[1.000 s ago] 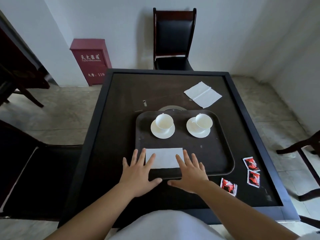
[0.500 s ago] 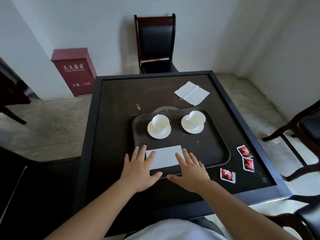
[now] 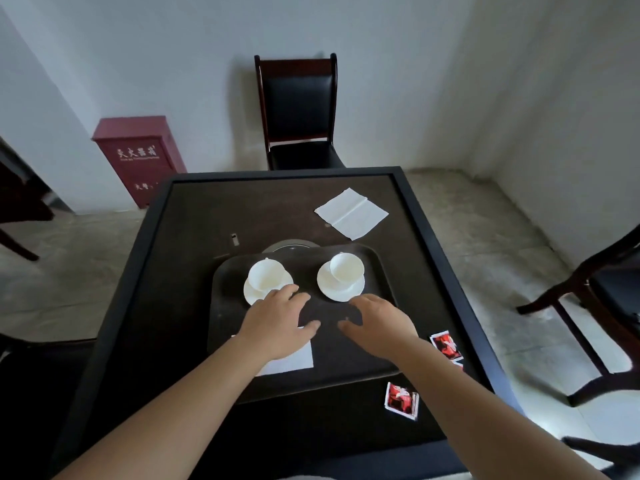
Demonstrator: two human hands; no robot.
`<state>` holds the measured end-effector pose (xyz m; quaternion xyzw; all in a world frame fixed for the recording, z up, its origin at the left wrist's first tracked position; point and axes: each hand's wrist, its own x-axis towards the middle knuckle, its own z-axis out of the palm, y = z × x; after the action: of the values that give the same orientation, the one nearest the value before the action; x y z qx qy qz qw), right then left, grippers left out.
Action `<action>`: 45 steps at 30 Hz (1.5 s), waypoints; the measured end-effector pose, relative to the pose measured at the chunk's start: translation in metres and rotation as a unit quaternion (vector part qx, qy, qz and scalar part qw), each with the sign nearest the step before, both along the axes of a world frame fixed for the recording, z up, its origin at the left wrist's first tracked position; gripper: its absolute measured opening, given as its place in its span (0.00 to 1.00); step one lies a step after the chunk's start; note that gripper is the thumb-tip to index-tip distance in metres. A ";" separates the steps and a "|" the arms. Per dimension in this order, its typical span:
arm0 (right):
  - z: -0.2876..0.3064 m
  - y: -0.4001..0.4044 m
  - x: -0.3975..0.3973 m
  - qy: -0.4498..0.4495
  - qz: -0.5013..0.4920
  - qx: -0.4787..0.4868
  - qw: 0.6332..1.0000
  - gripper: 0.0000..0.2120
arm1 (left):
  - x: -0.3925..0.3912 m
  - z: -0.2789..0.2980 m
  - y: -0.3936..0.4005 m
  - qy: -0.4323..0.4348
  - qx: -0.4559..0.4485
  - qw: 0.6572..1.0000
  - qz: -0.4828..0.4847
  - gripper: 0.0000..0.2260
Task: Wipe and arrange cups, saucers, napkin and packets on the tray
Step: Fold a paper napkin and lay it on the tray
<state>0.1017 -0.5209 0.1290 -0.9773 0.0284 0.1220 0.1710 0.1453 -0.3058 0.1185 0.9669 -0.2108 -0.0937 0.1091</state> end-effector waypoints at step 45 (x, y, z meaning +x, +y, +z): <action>-0.203 -0.186 0.305 -0.186 0.080 -0.051 0.978 0.27 | 0.359 -0.196 -0.166 -0.065 0.050 0.997 0.006 0.31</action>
<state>0.4067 -0.7069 -0.0738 -0.9894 -0.0756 -0.0499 0.1132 0.5041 -0.4713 -0.0772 0.9764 -0.2066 -0.0409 0.0471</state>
